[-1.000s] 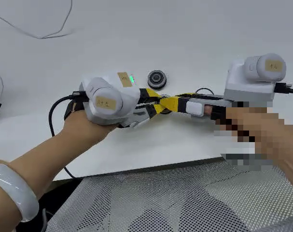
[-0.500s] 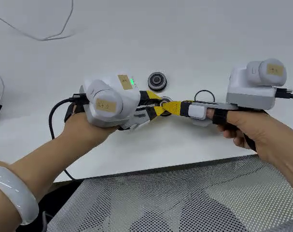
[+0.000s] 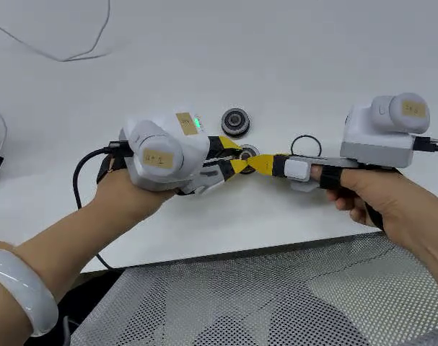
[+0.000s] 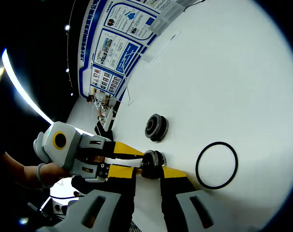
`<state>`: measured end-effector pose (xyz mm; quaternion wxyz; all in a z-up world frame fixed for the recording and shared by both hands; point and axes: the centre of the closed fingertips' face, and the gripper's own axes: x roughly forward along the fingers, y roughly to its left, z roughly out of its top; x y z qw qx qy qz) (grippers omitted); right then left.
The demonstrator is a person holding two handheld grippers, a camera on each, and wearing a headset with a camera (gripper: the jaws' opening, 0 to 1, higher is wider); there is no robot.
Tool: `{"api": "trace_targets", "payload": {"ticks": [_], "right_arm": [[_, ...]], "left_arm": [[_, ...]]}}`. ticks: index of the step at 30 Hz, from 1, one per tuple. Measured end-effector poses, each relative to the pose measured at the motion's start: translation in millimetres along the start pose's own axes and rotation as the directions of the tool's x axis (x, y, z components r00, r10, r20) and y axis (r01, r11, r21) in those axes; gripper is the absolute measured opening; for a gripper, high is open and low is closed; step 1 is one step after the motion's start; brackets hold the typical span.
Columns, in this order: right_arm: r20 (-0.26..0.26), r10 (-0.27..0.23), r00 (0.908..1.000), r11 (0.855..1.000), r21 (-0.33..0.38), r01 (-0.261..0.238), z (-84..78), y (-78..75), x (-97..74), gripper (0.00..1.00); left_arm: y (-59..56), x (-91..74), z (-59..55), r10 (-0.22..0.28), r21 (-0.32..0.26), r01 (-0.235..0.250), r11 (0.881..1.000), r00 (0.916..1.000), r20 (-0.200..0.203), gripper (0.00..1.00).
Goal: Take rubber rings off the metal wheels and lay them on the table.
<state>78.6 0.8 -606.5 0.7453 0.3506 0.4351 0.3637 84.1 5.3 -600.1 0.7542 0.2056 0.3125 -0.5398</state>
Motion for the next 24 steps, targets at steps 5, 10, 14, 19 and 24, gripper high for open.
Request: {"api": "trace_targets", "payload": {"ticks": [5, 10, 14, 19, 24], "right_arm": [[-0.006, 0.021, 0.9998, 1.000, 0.009, -0.021, -0.9, 3.0, -2.8, 0.22], [0.005, 0.033, 0.9994, 0.999, 0.028, -0.034, -1.0, 2.8, -2.1, 0.22], [0.010, 0.028, 0.9996, 0.999, 0.030, -0.028, 0.5, 1.1, -6.4, 0.20], [0.020, 0.021, 0.9996, 1.000, -0.001, -0.021, 1.9, -2.8, -8.3, 0.09], [0.020, 0.014, 0.9997, 1.000, 0.010, -0.014, 1.7, -3.8, -8.4, 0.09]], "left_arm": [[0.1, -0.8, 0.0, 0.001, -0.001, -0.001, 1.000, 1.0000, 0.001, 0.11], [0.4, -0.9, -0.6, 0.001, -0.003, -0.001, 1.000, 1.0000, 0.002, 0.11], [0.3, -0.8, -1.0, 0.001, -0.001, -0.001, 1.000, 1.0000, 0.002, 0.11], [0.3, -0.7, -1.4, -0.001, -0.002, 0.001, 1.000, 1.0000, 0.004, 0.11], [0.3, -0.4, -1.5, -0.001, -0.004, 0.001, 1.000, 1.0000, 0.006, 0.11]]}}
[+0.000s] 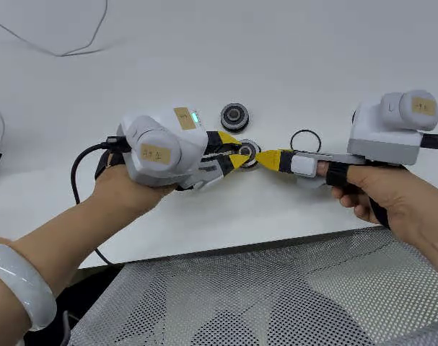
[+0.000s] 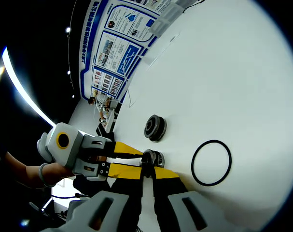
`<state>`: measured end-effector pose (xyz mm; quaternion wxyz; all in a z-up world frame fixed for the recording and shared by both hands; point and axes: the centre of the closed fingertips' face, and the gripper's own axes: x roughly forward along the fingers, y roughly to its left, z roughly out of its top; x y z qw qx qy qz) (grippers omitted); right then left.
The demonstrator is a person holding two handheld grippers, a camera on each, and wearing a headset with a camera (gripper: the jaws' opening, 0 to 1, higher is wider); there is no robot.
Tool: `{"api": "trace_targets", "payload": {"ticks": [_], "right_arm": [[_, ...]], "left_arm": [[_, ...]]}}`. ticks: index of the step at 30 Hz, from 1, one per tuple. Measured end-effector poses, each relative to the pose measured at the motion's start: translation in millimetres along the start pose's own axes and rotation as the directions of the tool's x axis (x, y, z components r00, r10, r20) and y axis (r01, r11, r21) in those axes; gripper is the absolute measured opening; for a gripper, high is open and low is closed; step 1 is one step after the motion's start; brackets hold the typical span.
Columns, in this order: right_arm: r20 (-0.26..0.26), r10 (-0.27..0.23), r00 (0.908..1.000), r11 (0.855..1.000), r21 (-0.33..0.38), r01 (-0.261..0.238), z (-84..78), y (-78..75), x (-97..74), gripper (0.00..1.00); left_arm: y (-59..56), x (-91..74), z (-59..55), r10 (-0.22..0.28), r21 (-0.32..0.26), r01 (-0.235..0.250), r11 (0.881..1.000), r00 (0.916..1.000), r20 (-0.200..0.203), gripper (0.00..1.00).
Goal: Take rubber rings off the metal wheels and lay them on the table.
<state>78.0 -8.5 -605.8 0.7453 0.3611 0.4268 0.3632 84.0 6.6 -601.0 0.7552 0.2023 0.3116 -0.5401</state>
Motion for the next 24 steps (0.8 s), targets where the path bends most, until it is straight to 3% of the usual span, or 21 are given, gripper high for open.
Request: {"api": "trace_targets", "payload": {"ticks": [7, 24], "right_arm": [[0.000, -0.035, 0.9994, 0.999, -0.015, 0.035, -0.4, -4.6, 0.2, 0.04], [-0.007, -0.051, 0.9987, 0.995, -0.089, 0.050, 0.8, -1.0, 1.9, 0.01]], "left_arm": [[0.2, 0.6, -0.6, -0.001, -0.002, 0.001, 1.000, 1.0000, 0.003, 0.11], [1.0, 1.5, -2.3, -0.002, -0.001, 0.002, 1.000, 1.0000, 0.000, 0.11]]}}
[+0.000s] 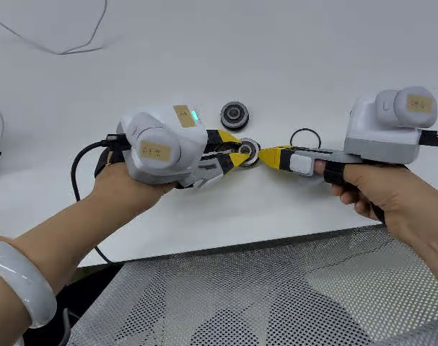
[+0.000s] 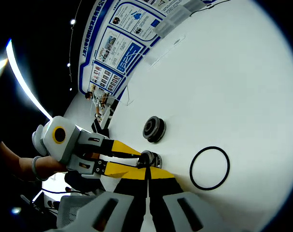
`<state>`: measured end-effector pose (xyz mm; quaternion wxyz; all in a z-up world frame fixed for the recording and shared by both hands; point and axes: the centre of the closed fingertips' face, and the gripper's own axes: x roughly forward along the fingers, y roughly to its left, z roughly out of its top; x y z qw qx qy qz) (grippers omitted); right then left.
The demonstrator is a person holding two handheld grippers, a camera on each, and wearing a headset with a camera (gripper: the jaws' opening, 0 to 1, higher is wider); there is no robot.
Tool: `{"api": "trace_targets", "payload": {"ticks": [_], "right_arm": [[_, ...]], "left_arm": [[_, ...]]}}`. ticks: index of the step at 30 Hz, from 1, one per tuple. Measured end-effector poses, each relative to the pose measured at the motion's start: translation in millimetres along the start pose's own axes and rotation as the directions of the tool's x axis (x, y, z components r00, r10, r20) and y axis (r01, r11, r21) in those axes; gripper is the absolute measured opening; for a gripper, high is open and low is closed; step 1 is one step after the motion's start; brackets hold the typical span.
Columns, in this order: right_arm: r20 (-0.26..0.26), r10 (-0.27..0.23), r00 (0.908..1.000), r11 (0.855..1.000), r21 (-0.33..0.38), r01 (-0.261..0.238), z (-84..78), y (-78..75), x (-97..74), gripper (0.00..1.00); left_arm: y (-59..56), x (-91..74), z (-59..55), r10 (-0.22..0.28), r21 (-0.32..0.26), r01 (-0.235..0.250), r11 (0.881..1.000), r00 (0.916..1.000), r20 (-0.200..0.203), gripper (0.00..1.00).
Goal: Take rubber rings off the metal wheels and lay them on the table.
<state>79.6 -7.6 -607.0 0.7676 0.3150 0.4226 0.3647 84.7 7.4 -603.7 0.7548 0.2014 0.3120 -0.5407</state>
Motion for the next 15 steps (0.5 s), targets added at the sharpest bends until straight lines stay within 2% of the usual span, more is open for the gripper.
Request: {"api": "trace_targets", "payload": {"ticks": [15], "right_arm": [[-0.014, 0.017, 0.9998, 1.000, -0.007, -0.017, 1.6, 5.7, 4.0, 0.01]], "left_arm": [[-1.3, -0.4, 1.2, 0.001, -0.002, -0.001, 1.000, 1.0000, 0.000, 0.11]]}}
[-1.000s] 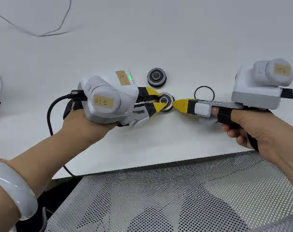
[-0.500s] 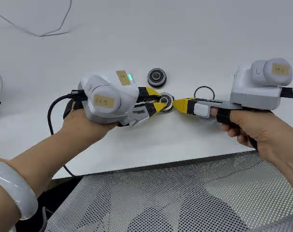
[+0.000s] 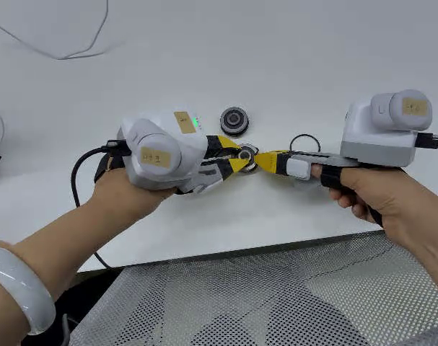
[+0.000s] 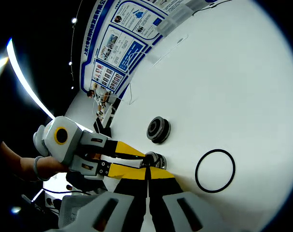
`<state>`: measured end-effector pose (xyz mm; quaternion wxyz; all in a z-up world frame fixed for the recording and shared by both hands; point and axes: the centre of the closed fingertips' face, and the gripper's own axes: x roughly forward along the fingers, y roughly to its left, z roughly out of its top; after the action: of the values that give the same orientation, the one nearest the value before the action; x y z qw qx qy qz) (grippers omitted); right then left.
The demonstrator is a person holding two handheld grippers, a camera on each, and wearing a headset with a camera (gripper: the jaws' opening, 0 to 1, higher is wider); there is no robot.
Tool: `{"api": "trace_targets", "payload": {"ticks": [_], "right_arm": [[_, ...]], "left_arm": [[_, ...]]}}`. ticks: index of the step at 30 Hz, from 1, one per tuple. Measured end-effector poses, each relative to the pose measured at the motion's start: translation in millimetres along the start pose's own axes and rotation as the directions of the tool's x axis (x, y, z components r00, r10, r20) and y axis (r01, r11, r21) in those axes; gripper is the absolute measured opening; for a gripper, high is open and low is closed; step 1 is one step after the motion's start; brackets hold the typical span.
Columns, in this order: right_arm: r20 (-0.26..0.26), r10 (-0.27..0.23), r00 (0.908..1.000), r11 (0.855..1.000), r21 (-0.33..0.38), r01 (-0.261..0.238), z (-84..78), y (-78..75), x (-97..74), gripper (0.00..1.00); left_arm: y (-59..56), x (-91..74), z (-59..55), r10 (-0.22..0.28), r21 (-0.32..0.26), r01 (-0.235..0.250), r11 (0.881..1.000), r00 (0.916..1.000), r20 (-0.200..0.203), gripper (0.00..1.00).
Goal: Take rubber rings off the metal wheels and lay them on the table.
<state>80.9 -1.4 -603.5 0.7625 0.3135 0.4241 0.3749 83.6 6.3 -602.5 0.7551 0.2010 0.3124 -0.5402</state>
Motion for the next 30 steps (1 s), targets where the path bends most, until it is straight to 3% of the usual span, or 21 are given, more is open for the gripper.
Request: {"api": "trace_targets", "payload": {"ticks": [26, 30], "right_arm": [[0.007, 0.105, 0.9945, 0.994, 0.002, -0.105, 3.2, 28.1, -1.5, 0.01], [0.010, 0.096, 0.9953, 0.995, 0.006, -0.096, 3.3, 25.6, -2.2, 0.01]], "left_arm": [[-0.1, -0.2, 0.1, -0.001, 0.005, 0.001, 1.000, 1.0000, -0.001, 0.11], [0.0, -0.2, 0.4, 0.000, 0.005, 0.000, 1.000, 1.0000, -0.005, 0.11]]}}
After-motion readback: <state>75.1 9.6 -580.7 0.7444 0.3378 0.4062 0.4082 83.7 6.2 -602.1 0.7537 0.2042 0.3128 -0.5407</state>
